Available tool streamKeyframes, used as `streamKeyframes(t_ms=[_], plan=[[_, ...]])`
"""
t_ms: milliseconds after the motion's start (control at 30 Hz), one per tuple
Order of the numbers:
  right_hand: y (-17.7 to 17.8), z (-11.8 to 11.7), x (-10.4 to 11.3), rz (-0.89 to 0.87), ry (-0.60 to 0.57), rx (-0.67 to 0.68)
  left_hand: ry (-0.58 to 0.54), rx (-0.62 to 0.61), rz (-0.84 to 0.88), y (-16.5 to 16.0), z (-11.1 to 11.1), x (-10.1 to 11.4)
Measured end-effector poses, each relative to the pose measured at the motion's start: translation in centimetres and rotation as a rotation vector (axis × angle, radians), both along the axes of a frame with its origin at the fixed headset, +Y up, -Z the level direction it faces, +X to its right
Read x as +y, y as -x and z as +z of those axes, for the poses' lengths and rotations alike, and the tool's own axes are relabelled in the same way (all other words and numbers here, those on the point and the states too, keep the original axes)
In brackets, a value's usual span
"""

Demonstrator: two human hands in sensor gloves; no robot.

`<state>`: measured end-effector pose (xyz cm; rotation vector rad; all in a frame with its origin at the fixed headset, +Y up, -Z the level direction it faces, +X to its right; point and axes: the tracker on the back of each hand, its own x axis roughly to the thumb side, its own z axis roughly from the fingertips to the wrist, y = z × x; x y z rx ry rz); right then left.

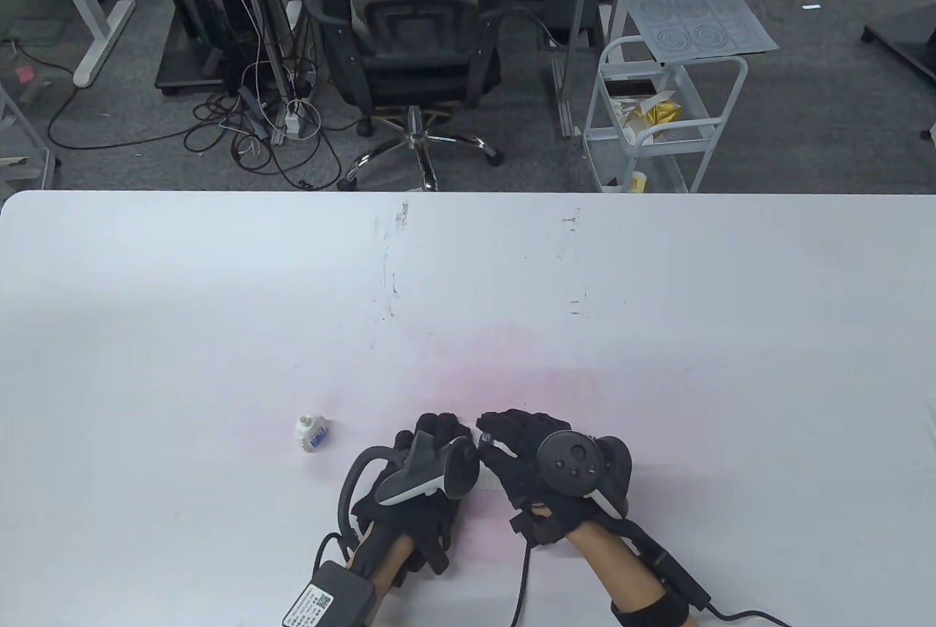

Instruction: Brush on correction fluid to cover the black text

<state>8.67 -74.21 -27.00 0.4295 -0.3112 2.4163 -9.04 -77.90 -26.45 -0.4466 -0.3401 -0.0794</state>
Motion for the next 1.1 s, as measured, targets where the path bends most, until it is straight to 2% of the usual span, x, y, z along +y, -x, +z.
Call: streamKeyframes(t_ms=[333, 633, 1100], plan=[[-0.1, 0.1, -0.07, -0.004, 0.019, 0.009, 0.0, 0.0, 0.0, -0.01, 0.0, 0.0], [-0.62, 0.25, 0.36, -0.04, -0.032, -0.03, 0.001, 0.002, 0.0, -0.01, 0.01, -0.01], [-0.78, -0.2, -0.03, -0.003, 0.0, -0.031, 0.001, 0.002, 0.0, -0.01, 0.01, -0.01]])
